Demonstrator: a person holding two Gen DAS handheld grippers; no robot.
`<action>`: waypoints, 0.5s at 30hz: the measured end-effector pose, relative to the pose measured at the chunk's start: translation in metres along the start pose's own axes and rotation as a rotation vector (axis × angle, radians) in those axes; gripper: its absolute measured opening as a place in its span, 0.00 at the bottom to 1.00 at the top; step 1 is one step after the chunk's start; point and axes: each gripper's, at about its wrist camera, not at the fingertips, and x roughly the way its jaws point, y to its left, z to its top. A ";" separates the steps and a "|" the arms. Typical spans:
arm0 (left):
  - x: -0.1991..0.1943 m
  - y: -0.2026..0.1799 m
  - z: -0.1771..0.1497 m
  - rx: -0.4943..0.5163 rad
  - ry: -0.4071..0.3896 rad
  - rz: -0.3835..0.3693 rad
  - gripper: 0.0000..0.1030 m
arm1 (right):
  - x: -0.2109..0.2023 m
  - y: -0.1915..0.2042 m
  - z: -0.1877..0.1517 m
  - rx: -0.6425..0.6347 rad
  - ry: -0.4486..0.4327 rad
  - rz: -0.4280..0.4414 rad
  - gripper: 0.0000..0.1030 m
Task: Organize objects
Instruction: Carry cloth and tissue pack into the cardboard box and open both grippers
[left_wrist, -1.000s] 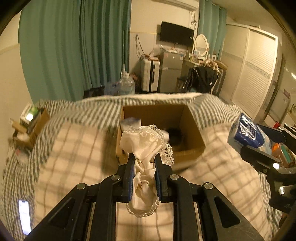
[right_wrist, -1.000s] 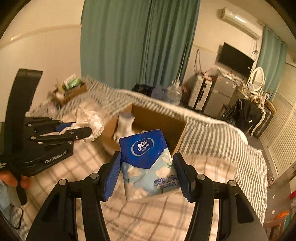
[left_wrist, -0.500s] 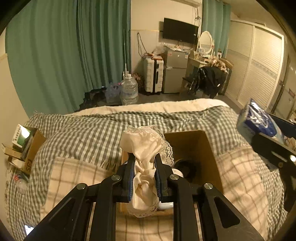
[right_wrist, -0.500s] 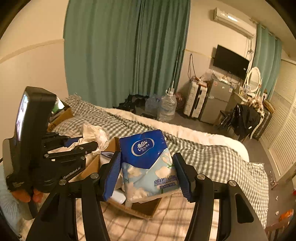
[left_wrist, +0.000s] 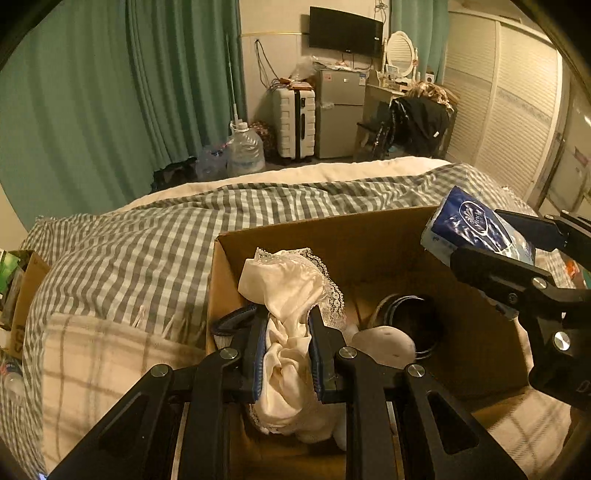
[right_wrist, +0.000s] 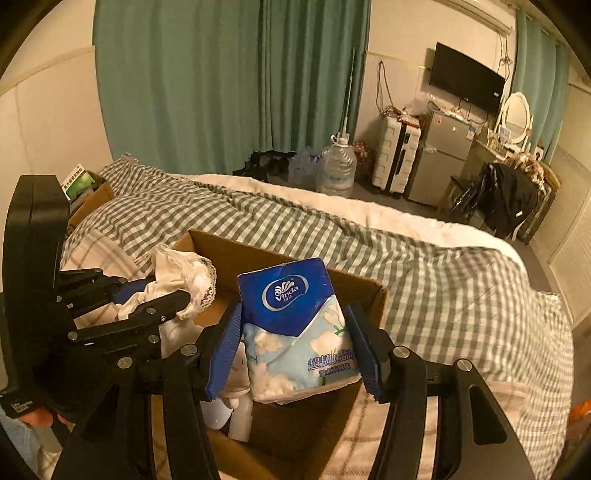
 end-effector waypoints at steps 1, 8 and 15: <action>0.002 0.000 0.000 0.001 -0.001 -0.002 0.22 | 0.002 -0.003 -0.001 0.007 -0.007 0.004 0.57; -0.018 0.004 0.002 -0.032 -0.043 -0.004 0.71 | -0.019 -0.003 -0.002 0.047 -0.057 0.017 0.77; -0.090 0.005 0.008 -0.027 -0.131 0.032 0.83 | -0.093 -0.004 0.008 0.045 -0.110 -0.061 0.81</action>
